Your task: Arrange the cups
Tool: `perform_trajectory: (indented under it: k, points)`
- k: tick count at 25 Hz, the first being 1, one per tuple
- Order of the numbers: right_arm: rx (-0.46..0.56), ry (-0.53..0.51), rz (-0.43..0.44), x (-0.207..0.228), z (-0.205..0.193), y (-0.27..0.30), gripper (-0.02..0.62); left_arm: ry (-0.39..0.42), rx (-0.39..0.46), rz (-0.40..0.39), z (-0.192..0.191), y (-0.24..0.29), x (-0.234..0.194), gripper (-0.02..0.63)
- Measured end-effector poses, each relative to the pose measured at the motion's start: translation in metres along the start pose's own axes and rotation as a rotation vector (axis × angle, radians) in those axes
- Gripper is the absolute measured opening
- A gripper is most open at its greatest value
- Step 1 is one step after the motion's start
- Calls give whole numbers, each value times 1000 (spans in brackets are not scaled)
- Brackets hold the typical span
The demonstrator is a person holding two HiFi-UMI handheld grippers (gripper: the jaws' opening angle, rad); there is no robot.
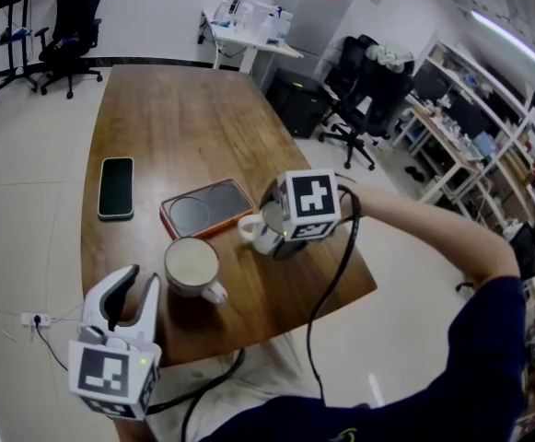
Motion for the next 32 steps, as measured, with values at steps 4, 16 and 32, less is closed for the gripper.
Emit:
perform_trajectory:
  k: [4,16,32]
  points:
    - [18,11,15,0,1,0,423,-7,1,2,-2,-1,1,107]
    - [64,-26,-49,22,33,-54,423,-8,2,-1,-4,-1,3,107]
    - [50,-120,-16,83,115,-45,423,-9,0,-2,-4,-2,3,105]
Point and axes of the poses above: the fingertips, and each gripper's own axes: y forward along the fingers, x to its right, z out of its top, the point moved 9 cm from there along -y, backward along the fingers, and after that the axes turned 10 degrees about -y, right-handed, at the moved point
